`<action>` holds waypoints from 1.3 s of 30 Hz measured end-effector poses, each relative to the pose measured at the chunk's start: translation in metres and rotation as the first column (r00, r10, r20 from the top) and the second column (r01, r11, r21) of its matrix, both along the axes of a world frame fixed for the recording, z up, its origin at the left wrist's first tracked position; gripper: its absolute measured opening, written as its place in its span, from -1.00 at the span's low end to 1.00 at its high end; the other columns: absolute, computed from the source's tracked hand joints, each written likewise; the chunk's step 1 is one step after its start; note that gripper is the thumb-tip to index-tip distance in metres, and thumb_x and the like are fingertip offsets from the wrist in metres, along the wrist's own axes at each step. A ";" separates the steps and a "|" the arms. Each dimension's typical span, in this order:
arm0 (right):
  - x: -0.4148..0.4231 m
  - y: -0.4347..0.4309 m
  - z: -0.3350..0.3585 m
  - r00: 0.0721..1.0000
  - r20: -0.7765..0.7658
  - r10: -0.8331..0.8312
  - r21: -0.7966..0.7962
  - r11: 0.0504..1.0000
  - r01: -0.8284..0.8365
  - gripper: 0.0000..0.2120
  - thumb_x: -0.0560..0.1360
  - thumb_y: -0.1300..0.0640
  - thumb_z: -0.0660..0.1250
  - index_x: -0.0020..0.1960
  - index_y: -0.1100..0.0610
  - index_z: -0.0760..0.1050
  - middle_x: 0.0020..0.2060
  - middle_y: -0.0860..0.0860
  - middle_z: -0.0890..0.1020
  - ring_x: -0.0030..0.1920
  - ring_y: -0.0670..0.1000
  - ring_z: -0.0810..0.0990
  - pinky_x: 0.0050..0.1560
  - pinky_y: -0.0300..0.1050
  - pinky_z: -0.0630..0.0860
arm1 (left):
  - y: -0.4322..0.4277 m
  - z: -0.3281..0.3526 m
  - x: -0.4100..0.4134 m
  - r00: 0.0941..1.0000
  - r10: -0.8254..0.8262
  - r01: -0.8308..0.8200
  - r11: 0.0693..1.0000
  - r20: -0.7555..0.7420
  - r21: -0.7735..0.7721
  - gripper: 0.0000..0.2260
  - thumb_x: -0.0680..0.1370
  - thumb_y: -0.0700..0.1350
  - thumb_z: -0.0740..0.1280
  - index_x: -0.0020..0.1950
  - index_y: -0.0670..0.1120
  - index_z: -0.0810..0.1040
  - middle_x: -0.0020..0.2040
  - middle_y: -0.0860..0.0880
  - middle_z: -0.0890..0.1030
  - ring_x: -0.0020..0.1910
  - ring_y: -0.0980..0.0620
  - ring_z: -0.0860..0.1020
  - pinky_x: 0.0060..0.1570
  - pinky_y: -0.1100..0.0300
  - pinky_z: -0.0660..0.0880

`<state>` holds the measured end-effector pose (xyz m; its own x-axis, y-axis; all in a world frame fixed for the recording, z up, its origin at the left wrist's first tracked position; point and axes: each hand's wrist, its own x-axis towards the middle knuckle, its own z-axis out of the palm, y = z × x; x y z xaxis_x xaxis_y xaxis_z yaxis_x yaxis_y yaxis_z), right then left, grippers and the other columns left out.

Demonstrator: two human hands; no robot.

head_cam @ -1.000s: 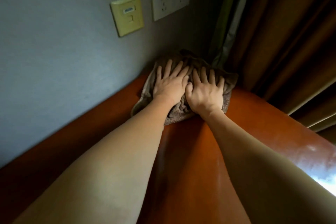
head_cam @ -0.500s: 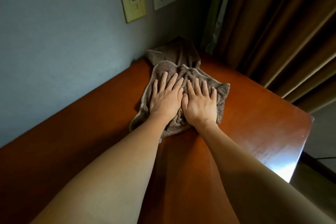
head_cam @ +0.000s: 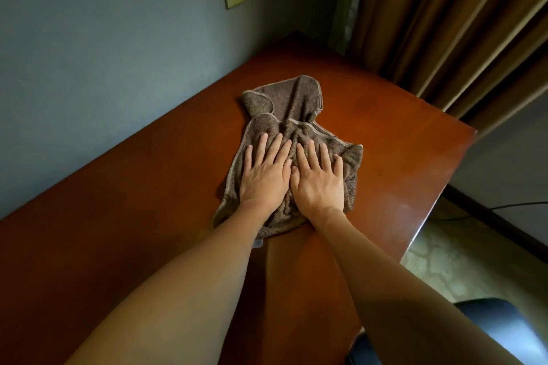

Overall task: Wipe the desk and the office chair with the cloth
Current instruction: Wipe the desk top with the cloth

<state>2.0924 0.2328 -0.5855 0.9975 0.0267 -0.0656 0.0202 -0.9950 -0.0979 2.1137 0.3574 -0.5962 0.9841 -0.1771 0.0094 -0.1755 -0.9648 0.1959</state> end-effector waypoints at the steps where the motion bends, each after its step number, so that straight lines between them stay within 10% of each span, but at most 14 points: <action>1: -0.010 0.003 0.000 1.000 -0.003 0.002 -0.003 1.000 -0.002 -0.44 0.69 -0.13 -0.20 0.65 -0.01 -0.14 0.64 0.02 -0.09 0.62 0.11 -0.18 0.58 0.21 -0.16 | 0.004 0.000 -0.011 1.000 -0.002 0.002 1.000 0.000 -0.002 -0.51 0.70 0.09 -0.19 0.65 0.11 -0.04 0.65 0.11 -0.09 0.62 0.02 -0.23 0.58 -0.09 -0.16; 30: -0.257 0.089 0.006 0.965 -0.120 0.233 -0.011 0.972 -0.236 -0.39 0.63 -0.15 -0.31 0.65 -0.01 -0.11 0.63 0.04 -0.07 0.62 0.14 -0.17 0.57 0.21 -0.14 | 0.096 -0.003 -0.290 0.991 0.137 -0.137 0.990 0.003 0.040 -0.49 0.70 0.10 -0.15 0.64 0.01 0.10 0.65 -0.03 0.05 0.63 -0.08 -0.09 0.56 -0.17 0.00; 39: -0.250 0.085 -0.004 0.972 0.070 0.225 -0.006 0.974 -0.225 -0.50 0.65 -0.09 0.04 0.52 0.05 0.36 0.48 0.09 0.42 0.47 0.20 0.38 0.41 0.33 0.26 | 0.093 0.000 -0.278 0.990 0.142 -0.141 0.989 -0.017 0.050 -0.55 0.70 0.06 -0.04 0.56 0.01 0.30 0.59 -0.02 0.25 0.61 -0.10 0.05 0.54 -0.21 0.07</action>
<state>1.8424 0.3183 -0.5899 0.9680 0.2508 0.0042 0.2501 -0.9640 -0.0903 1.8354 0.4508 -0.5959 0.9992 -0.0358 -0.0163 -0.0329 -0.9880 0.1507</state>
